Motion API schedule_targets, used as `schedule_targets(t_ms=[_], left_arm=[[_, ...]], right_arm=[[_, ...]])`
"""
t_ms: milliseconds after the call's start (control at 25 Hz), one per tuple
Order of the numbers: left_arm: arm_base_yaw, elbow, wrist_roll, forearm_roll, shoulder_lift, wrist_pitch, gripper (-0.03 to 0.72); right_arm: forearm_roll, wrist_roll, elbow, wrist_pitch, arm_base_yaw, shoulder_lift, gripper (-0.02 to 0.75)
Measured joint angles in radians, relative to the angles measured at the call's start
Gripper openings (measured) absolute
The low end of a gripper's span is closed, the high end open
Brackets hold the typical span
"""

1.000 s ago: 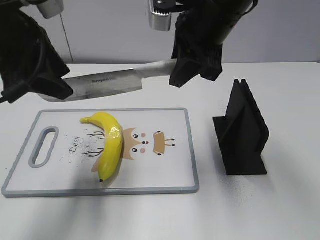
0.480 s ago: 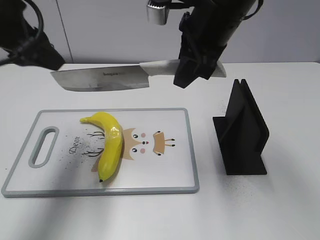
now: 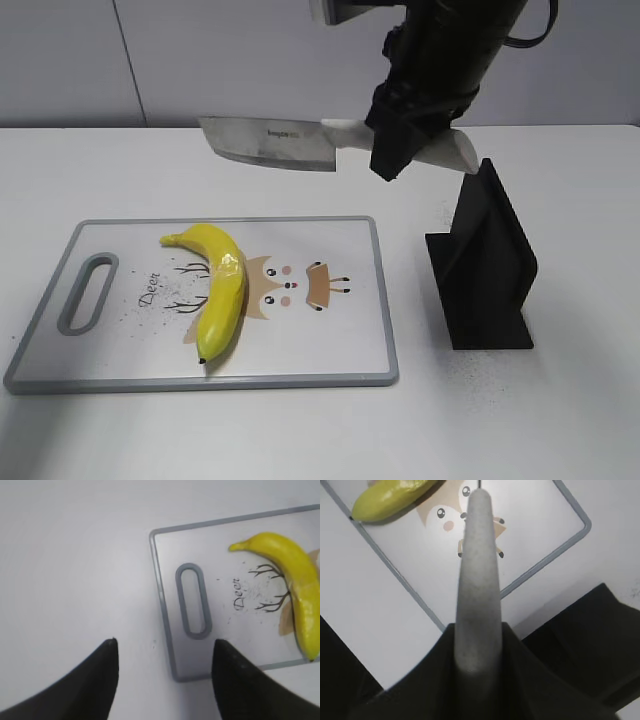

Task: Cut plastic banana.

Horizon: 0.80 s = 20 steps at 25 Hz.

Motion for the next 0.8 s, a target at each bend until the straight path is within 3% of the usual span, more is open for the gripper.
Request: schedule_targets(t_ms=[160, 360, 640, 800], left_arm=[[0.001, 0.033, -0.043, 0.052, -0.028, 0.029, 0.573], [0.001, 0.184, -0.052, 0.072, -0.235, 0.033, 0.572], [0.001, 0.424, -0.053, 0.109, -0.556, -0.008, 0.572], [0.001, 0.555, -0.058, 0.107, -0.732, -0.03, 0.572]], right_arm=[[0.0, 0.194, 0.059, -0.02, 0.0, -0.073, 0.16], [-0.026, 0.411, 0.268, -0.188, 0.0, -0.256, 0.16], [-0.26, 0.758, 0.408, -0.276, -0.004, -0.421, 0.16], [-0.347, 0.849, 0.437, -0.275, -0.005, -0.46, 0.16]])
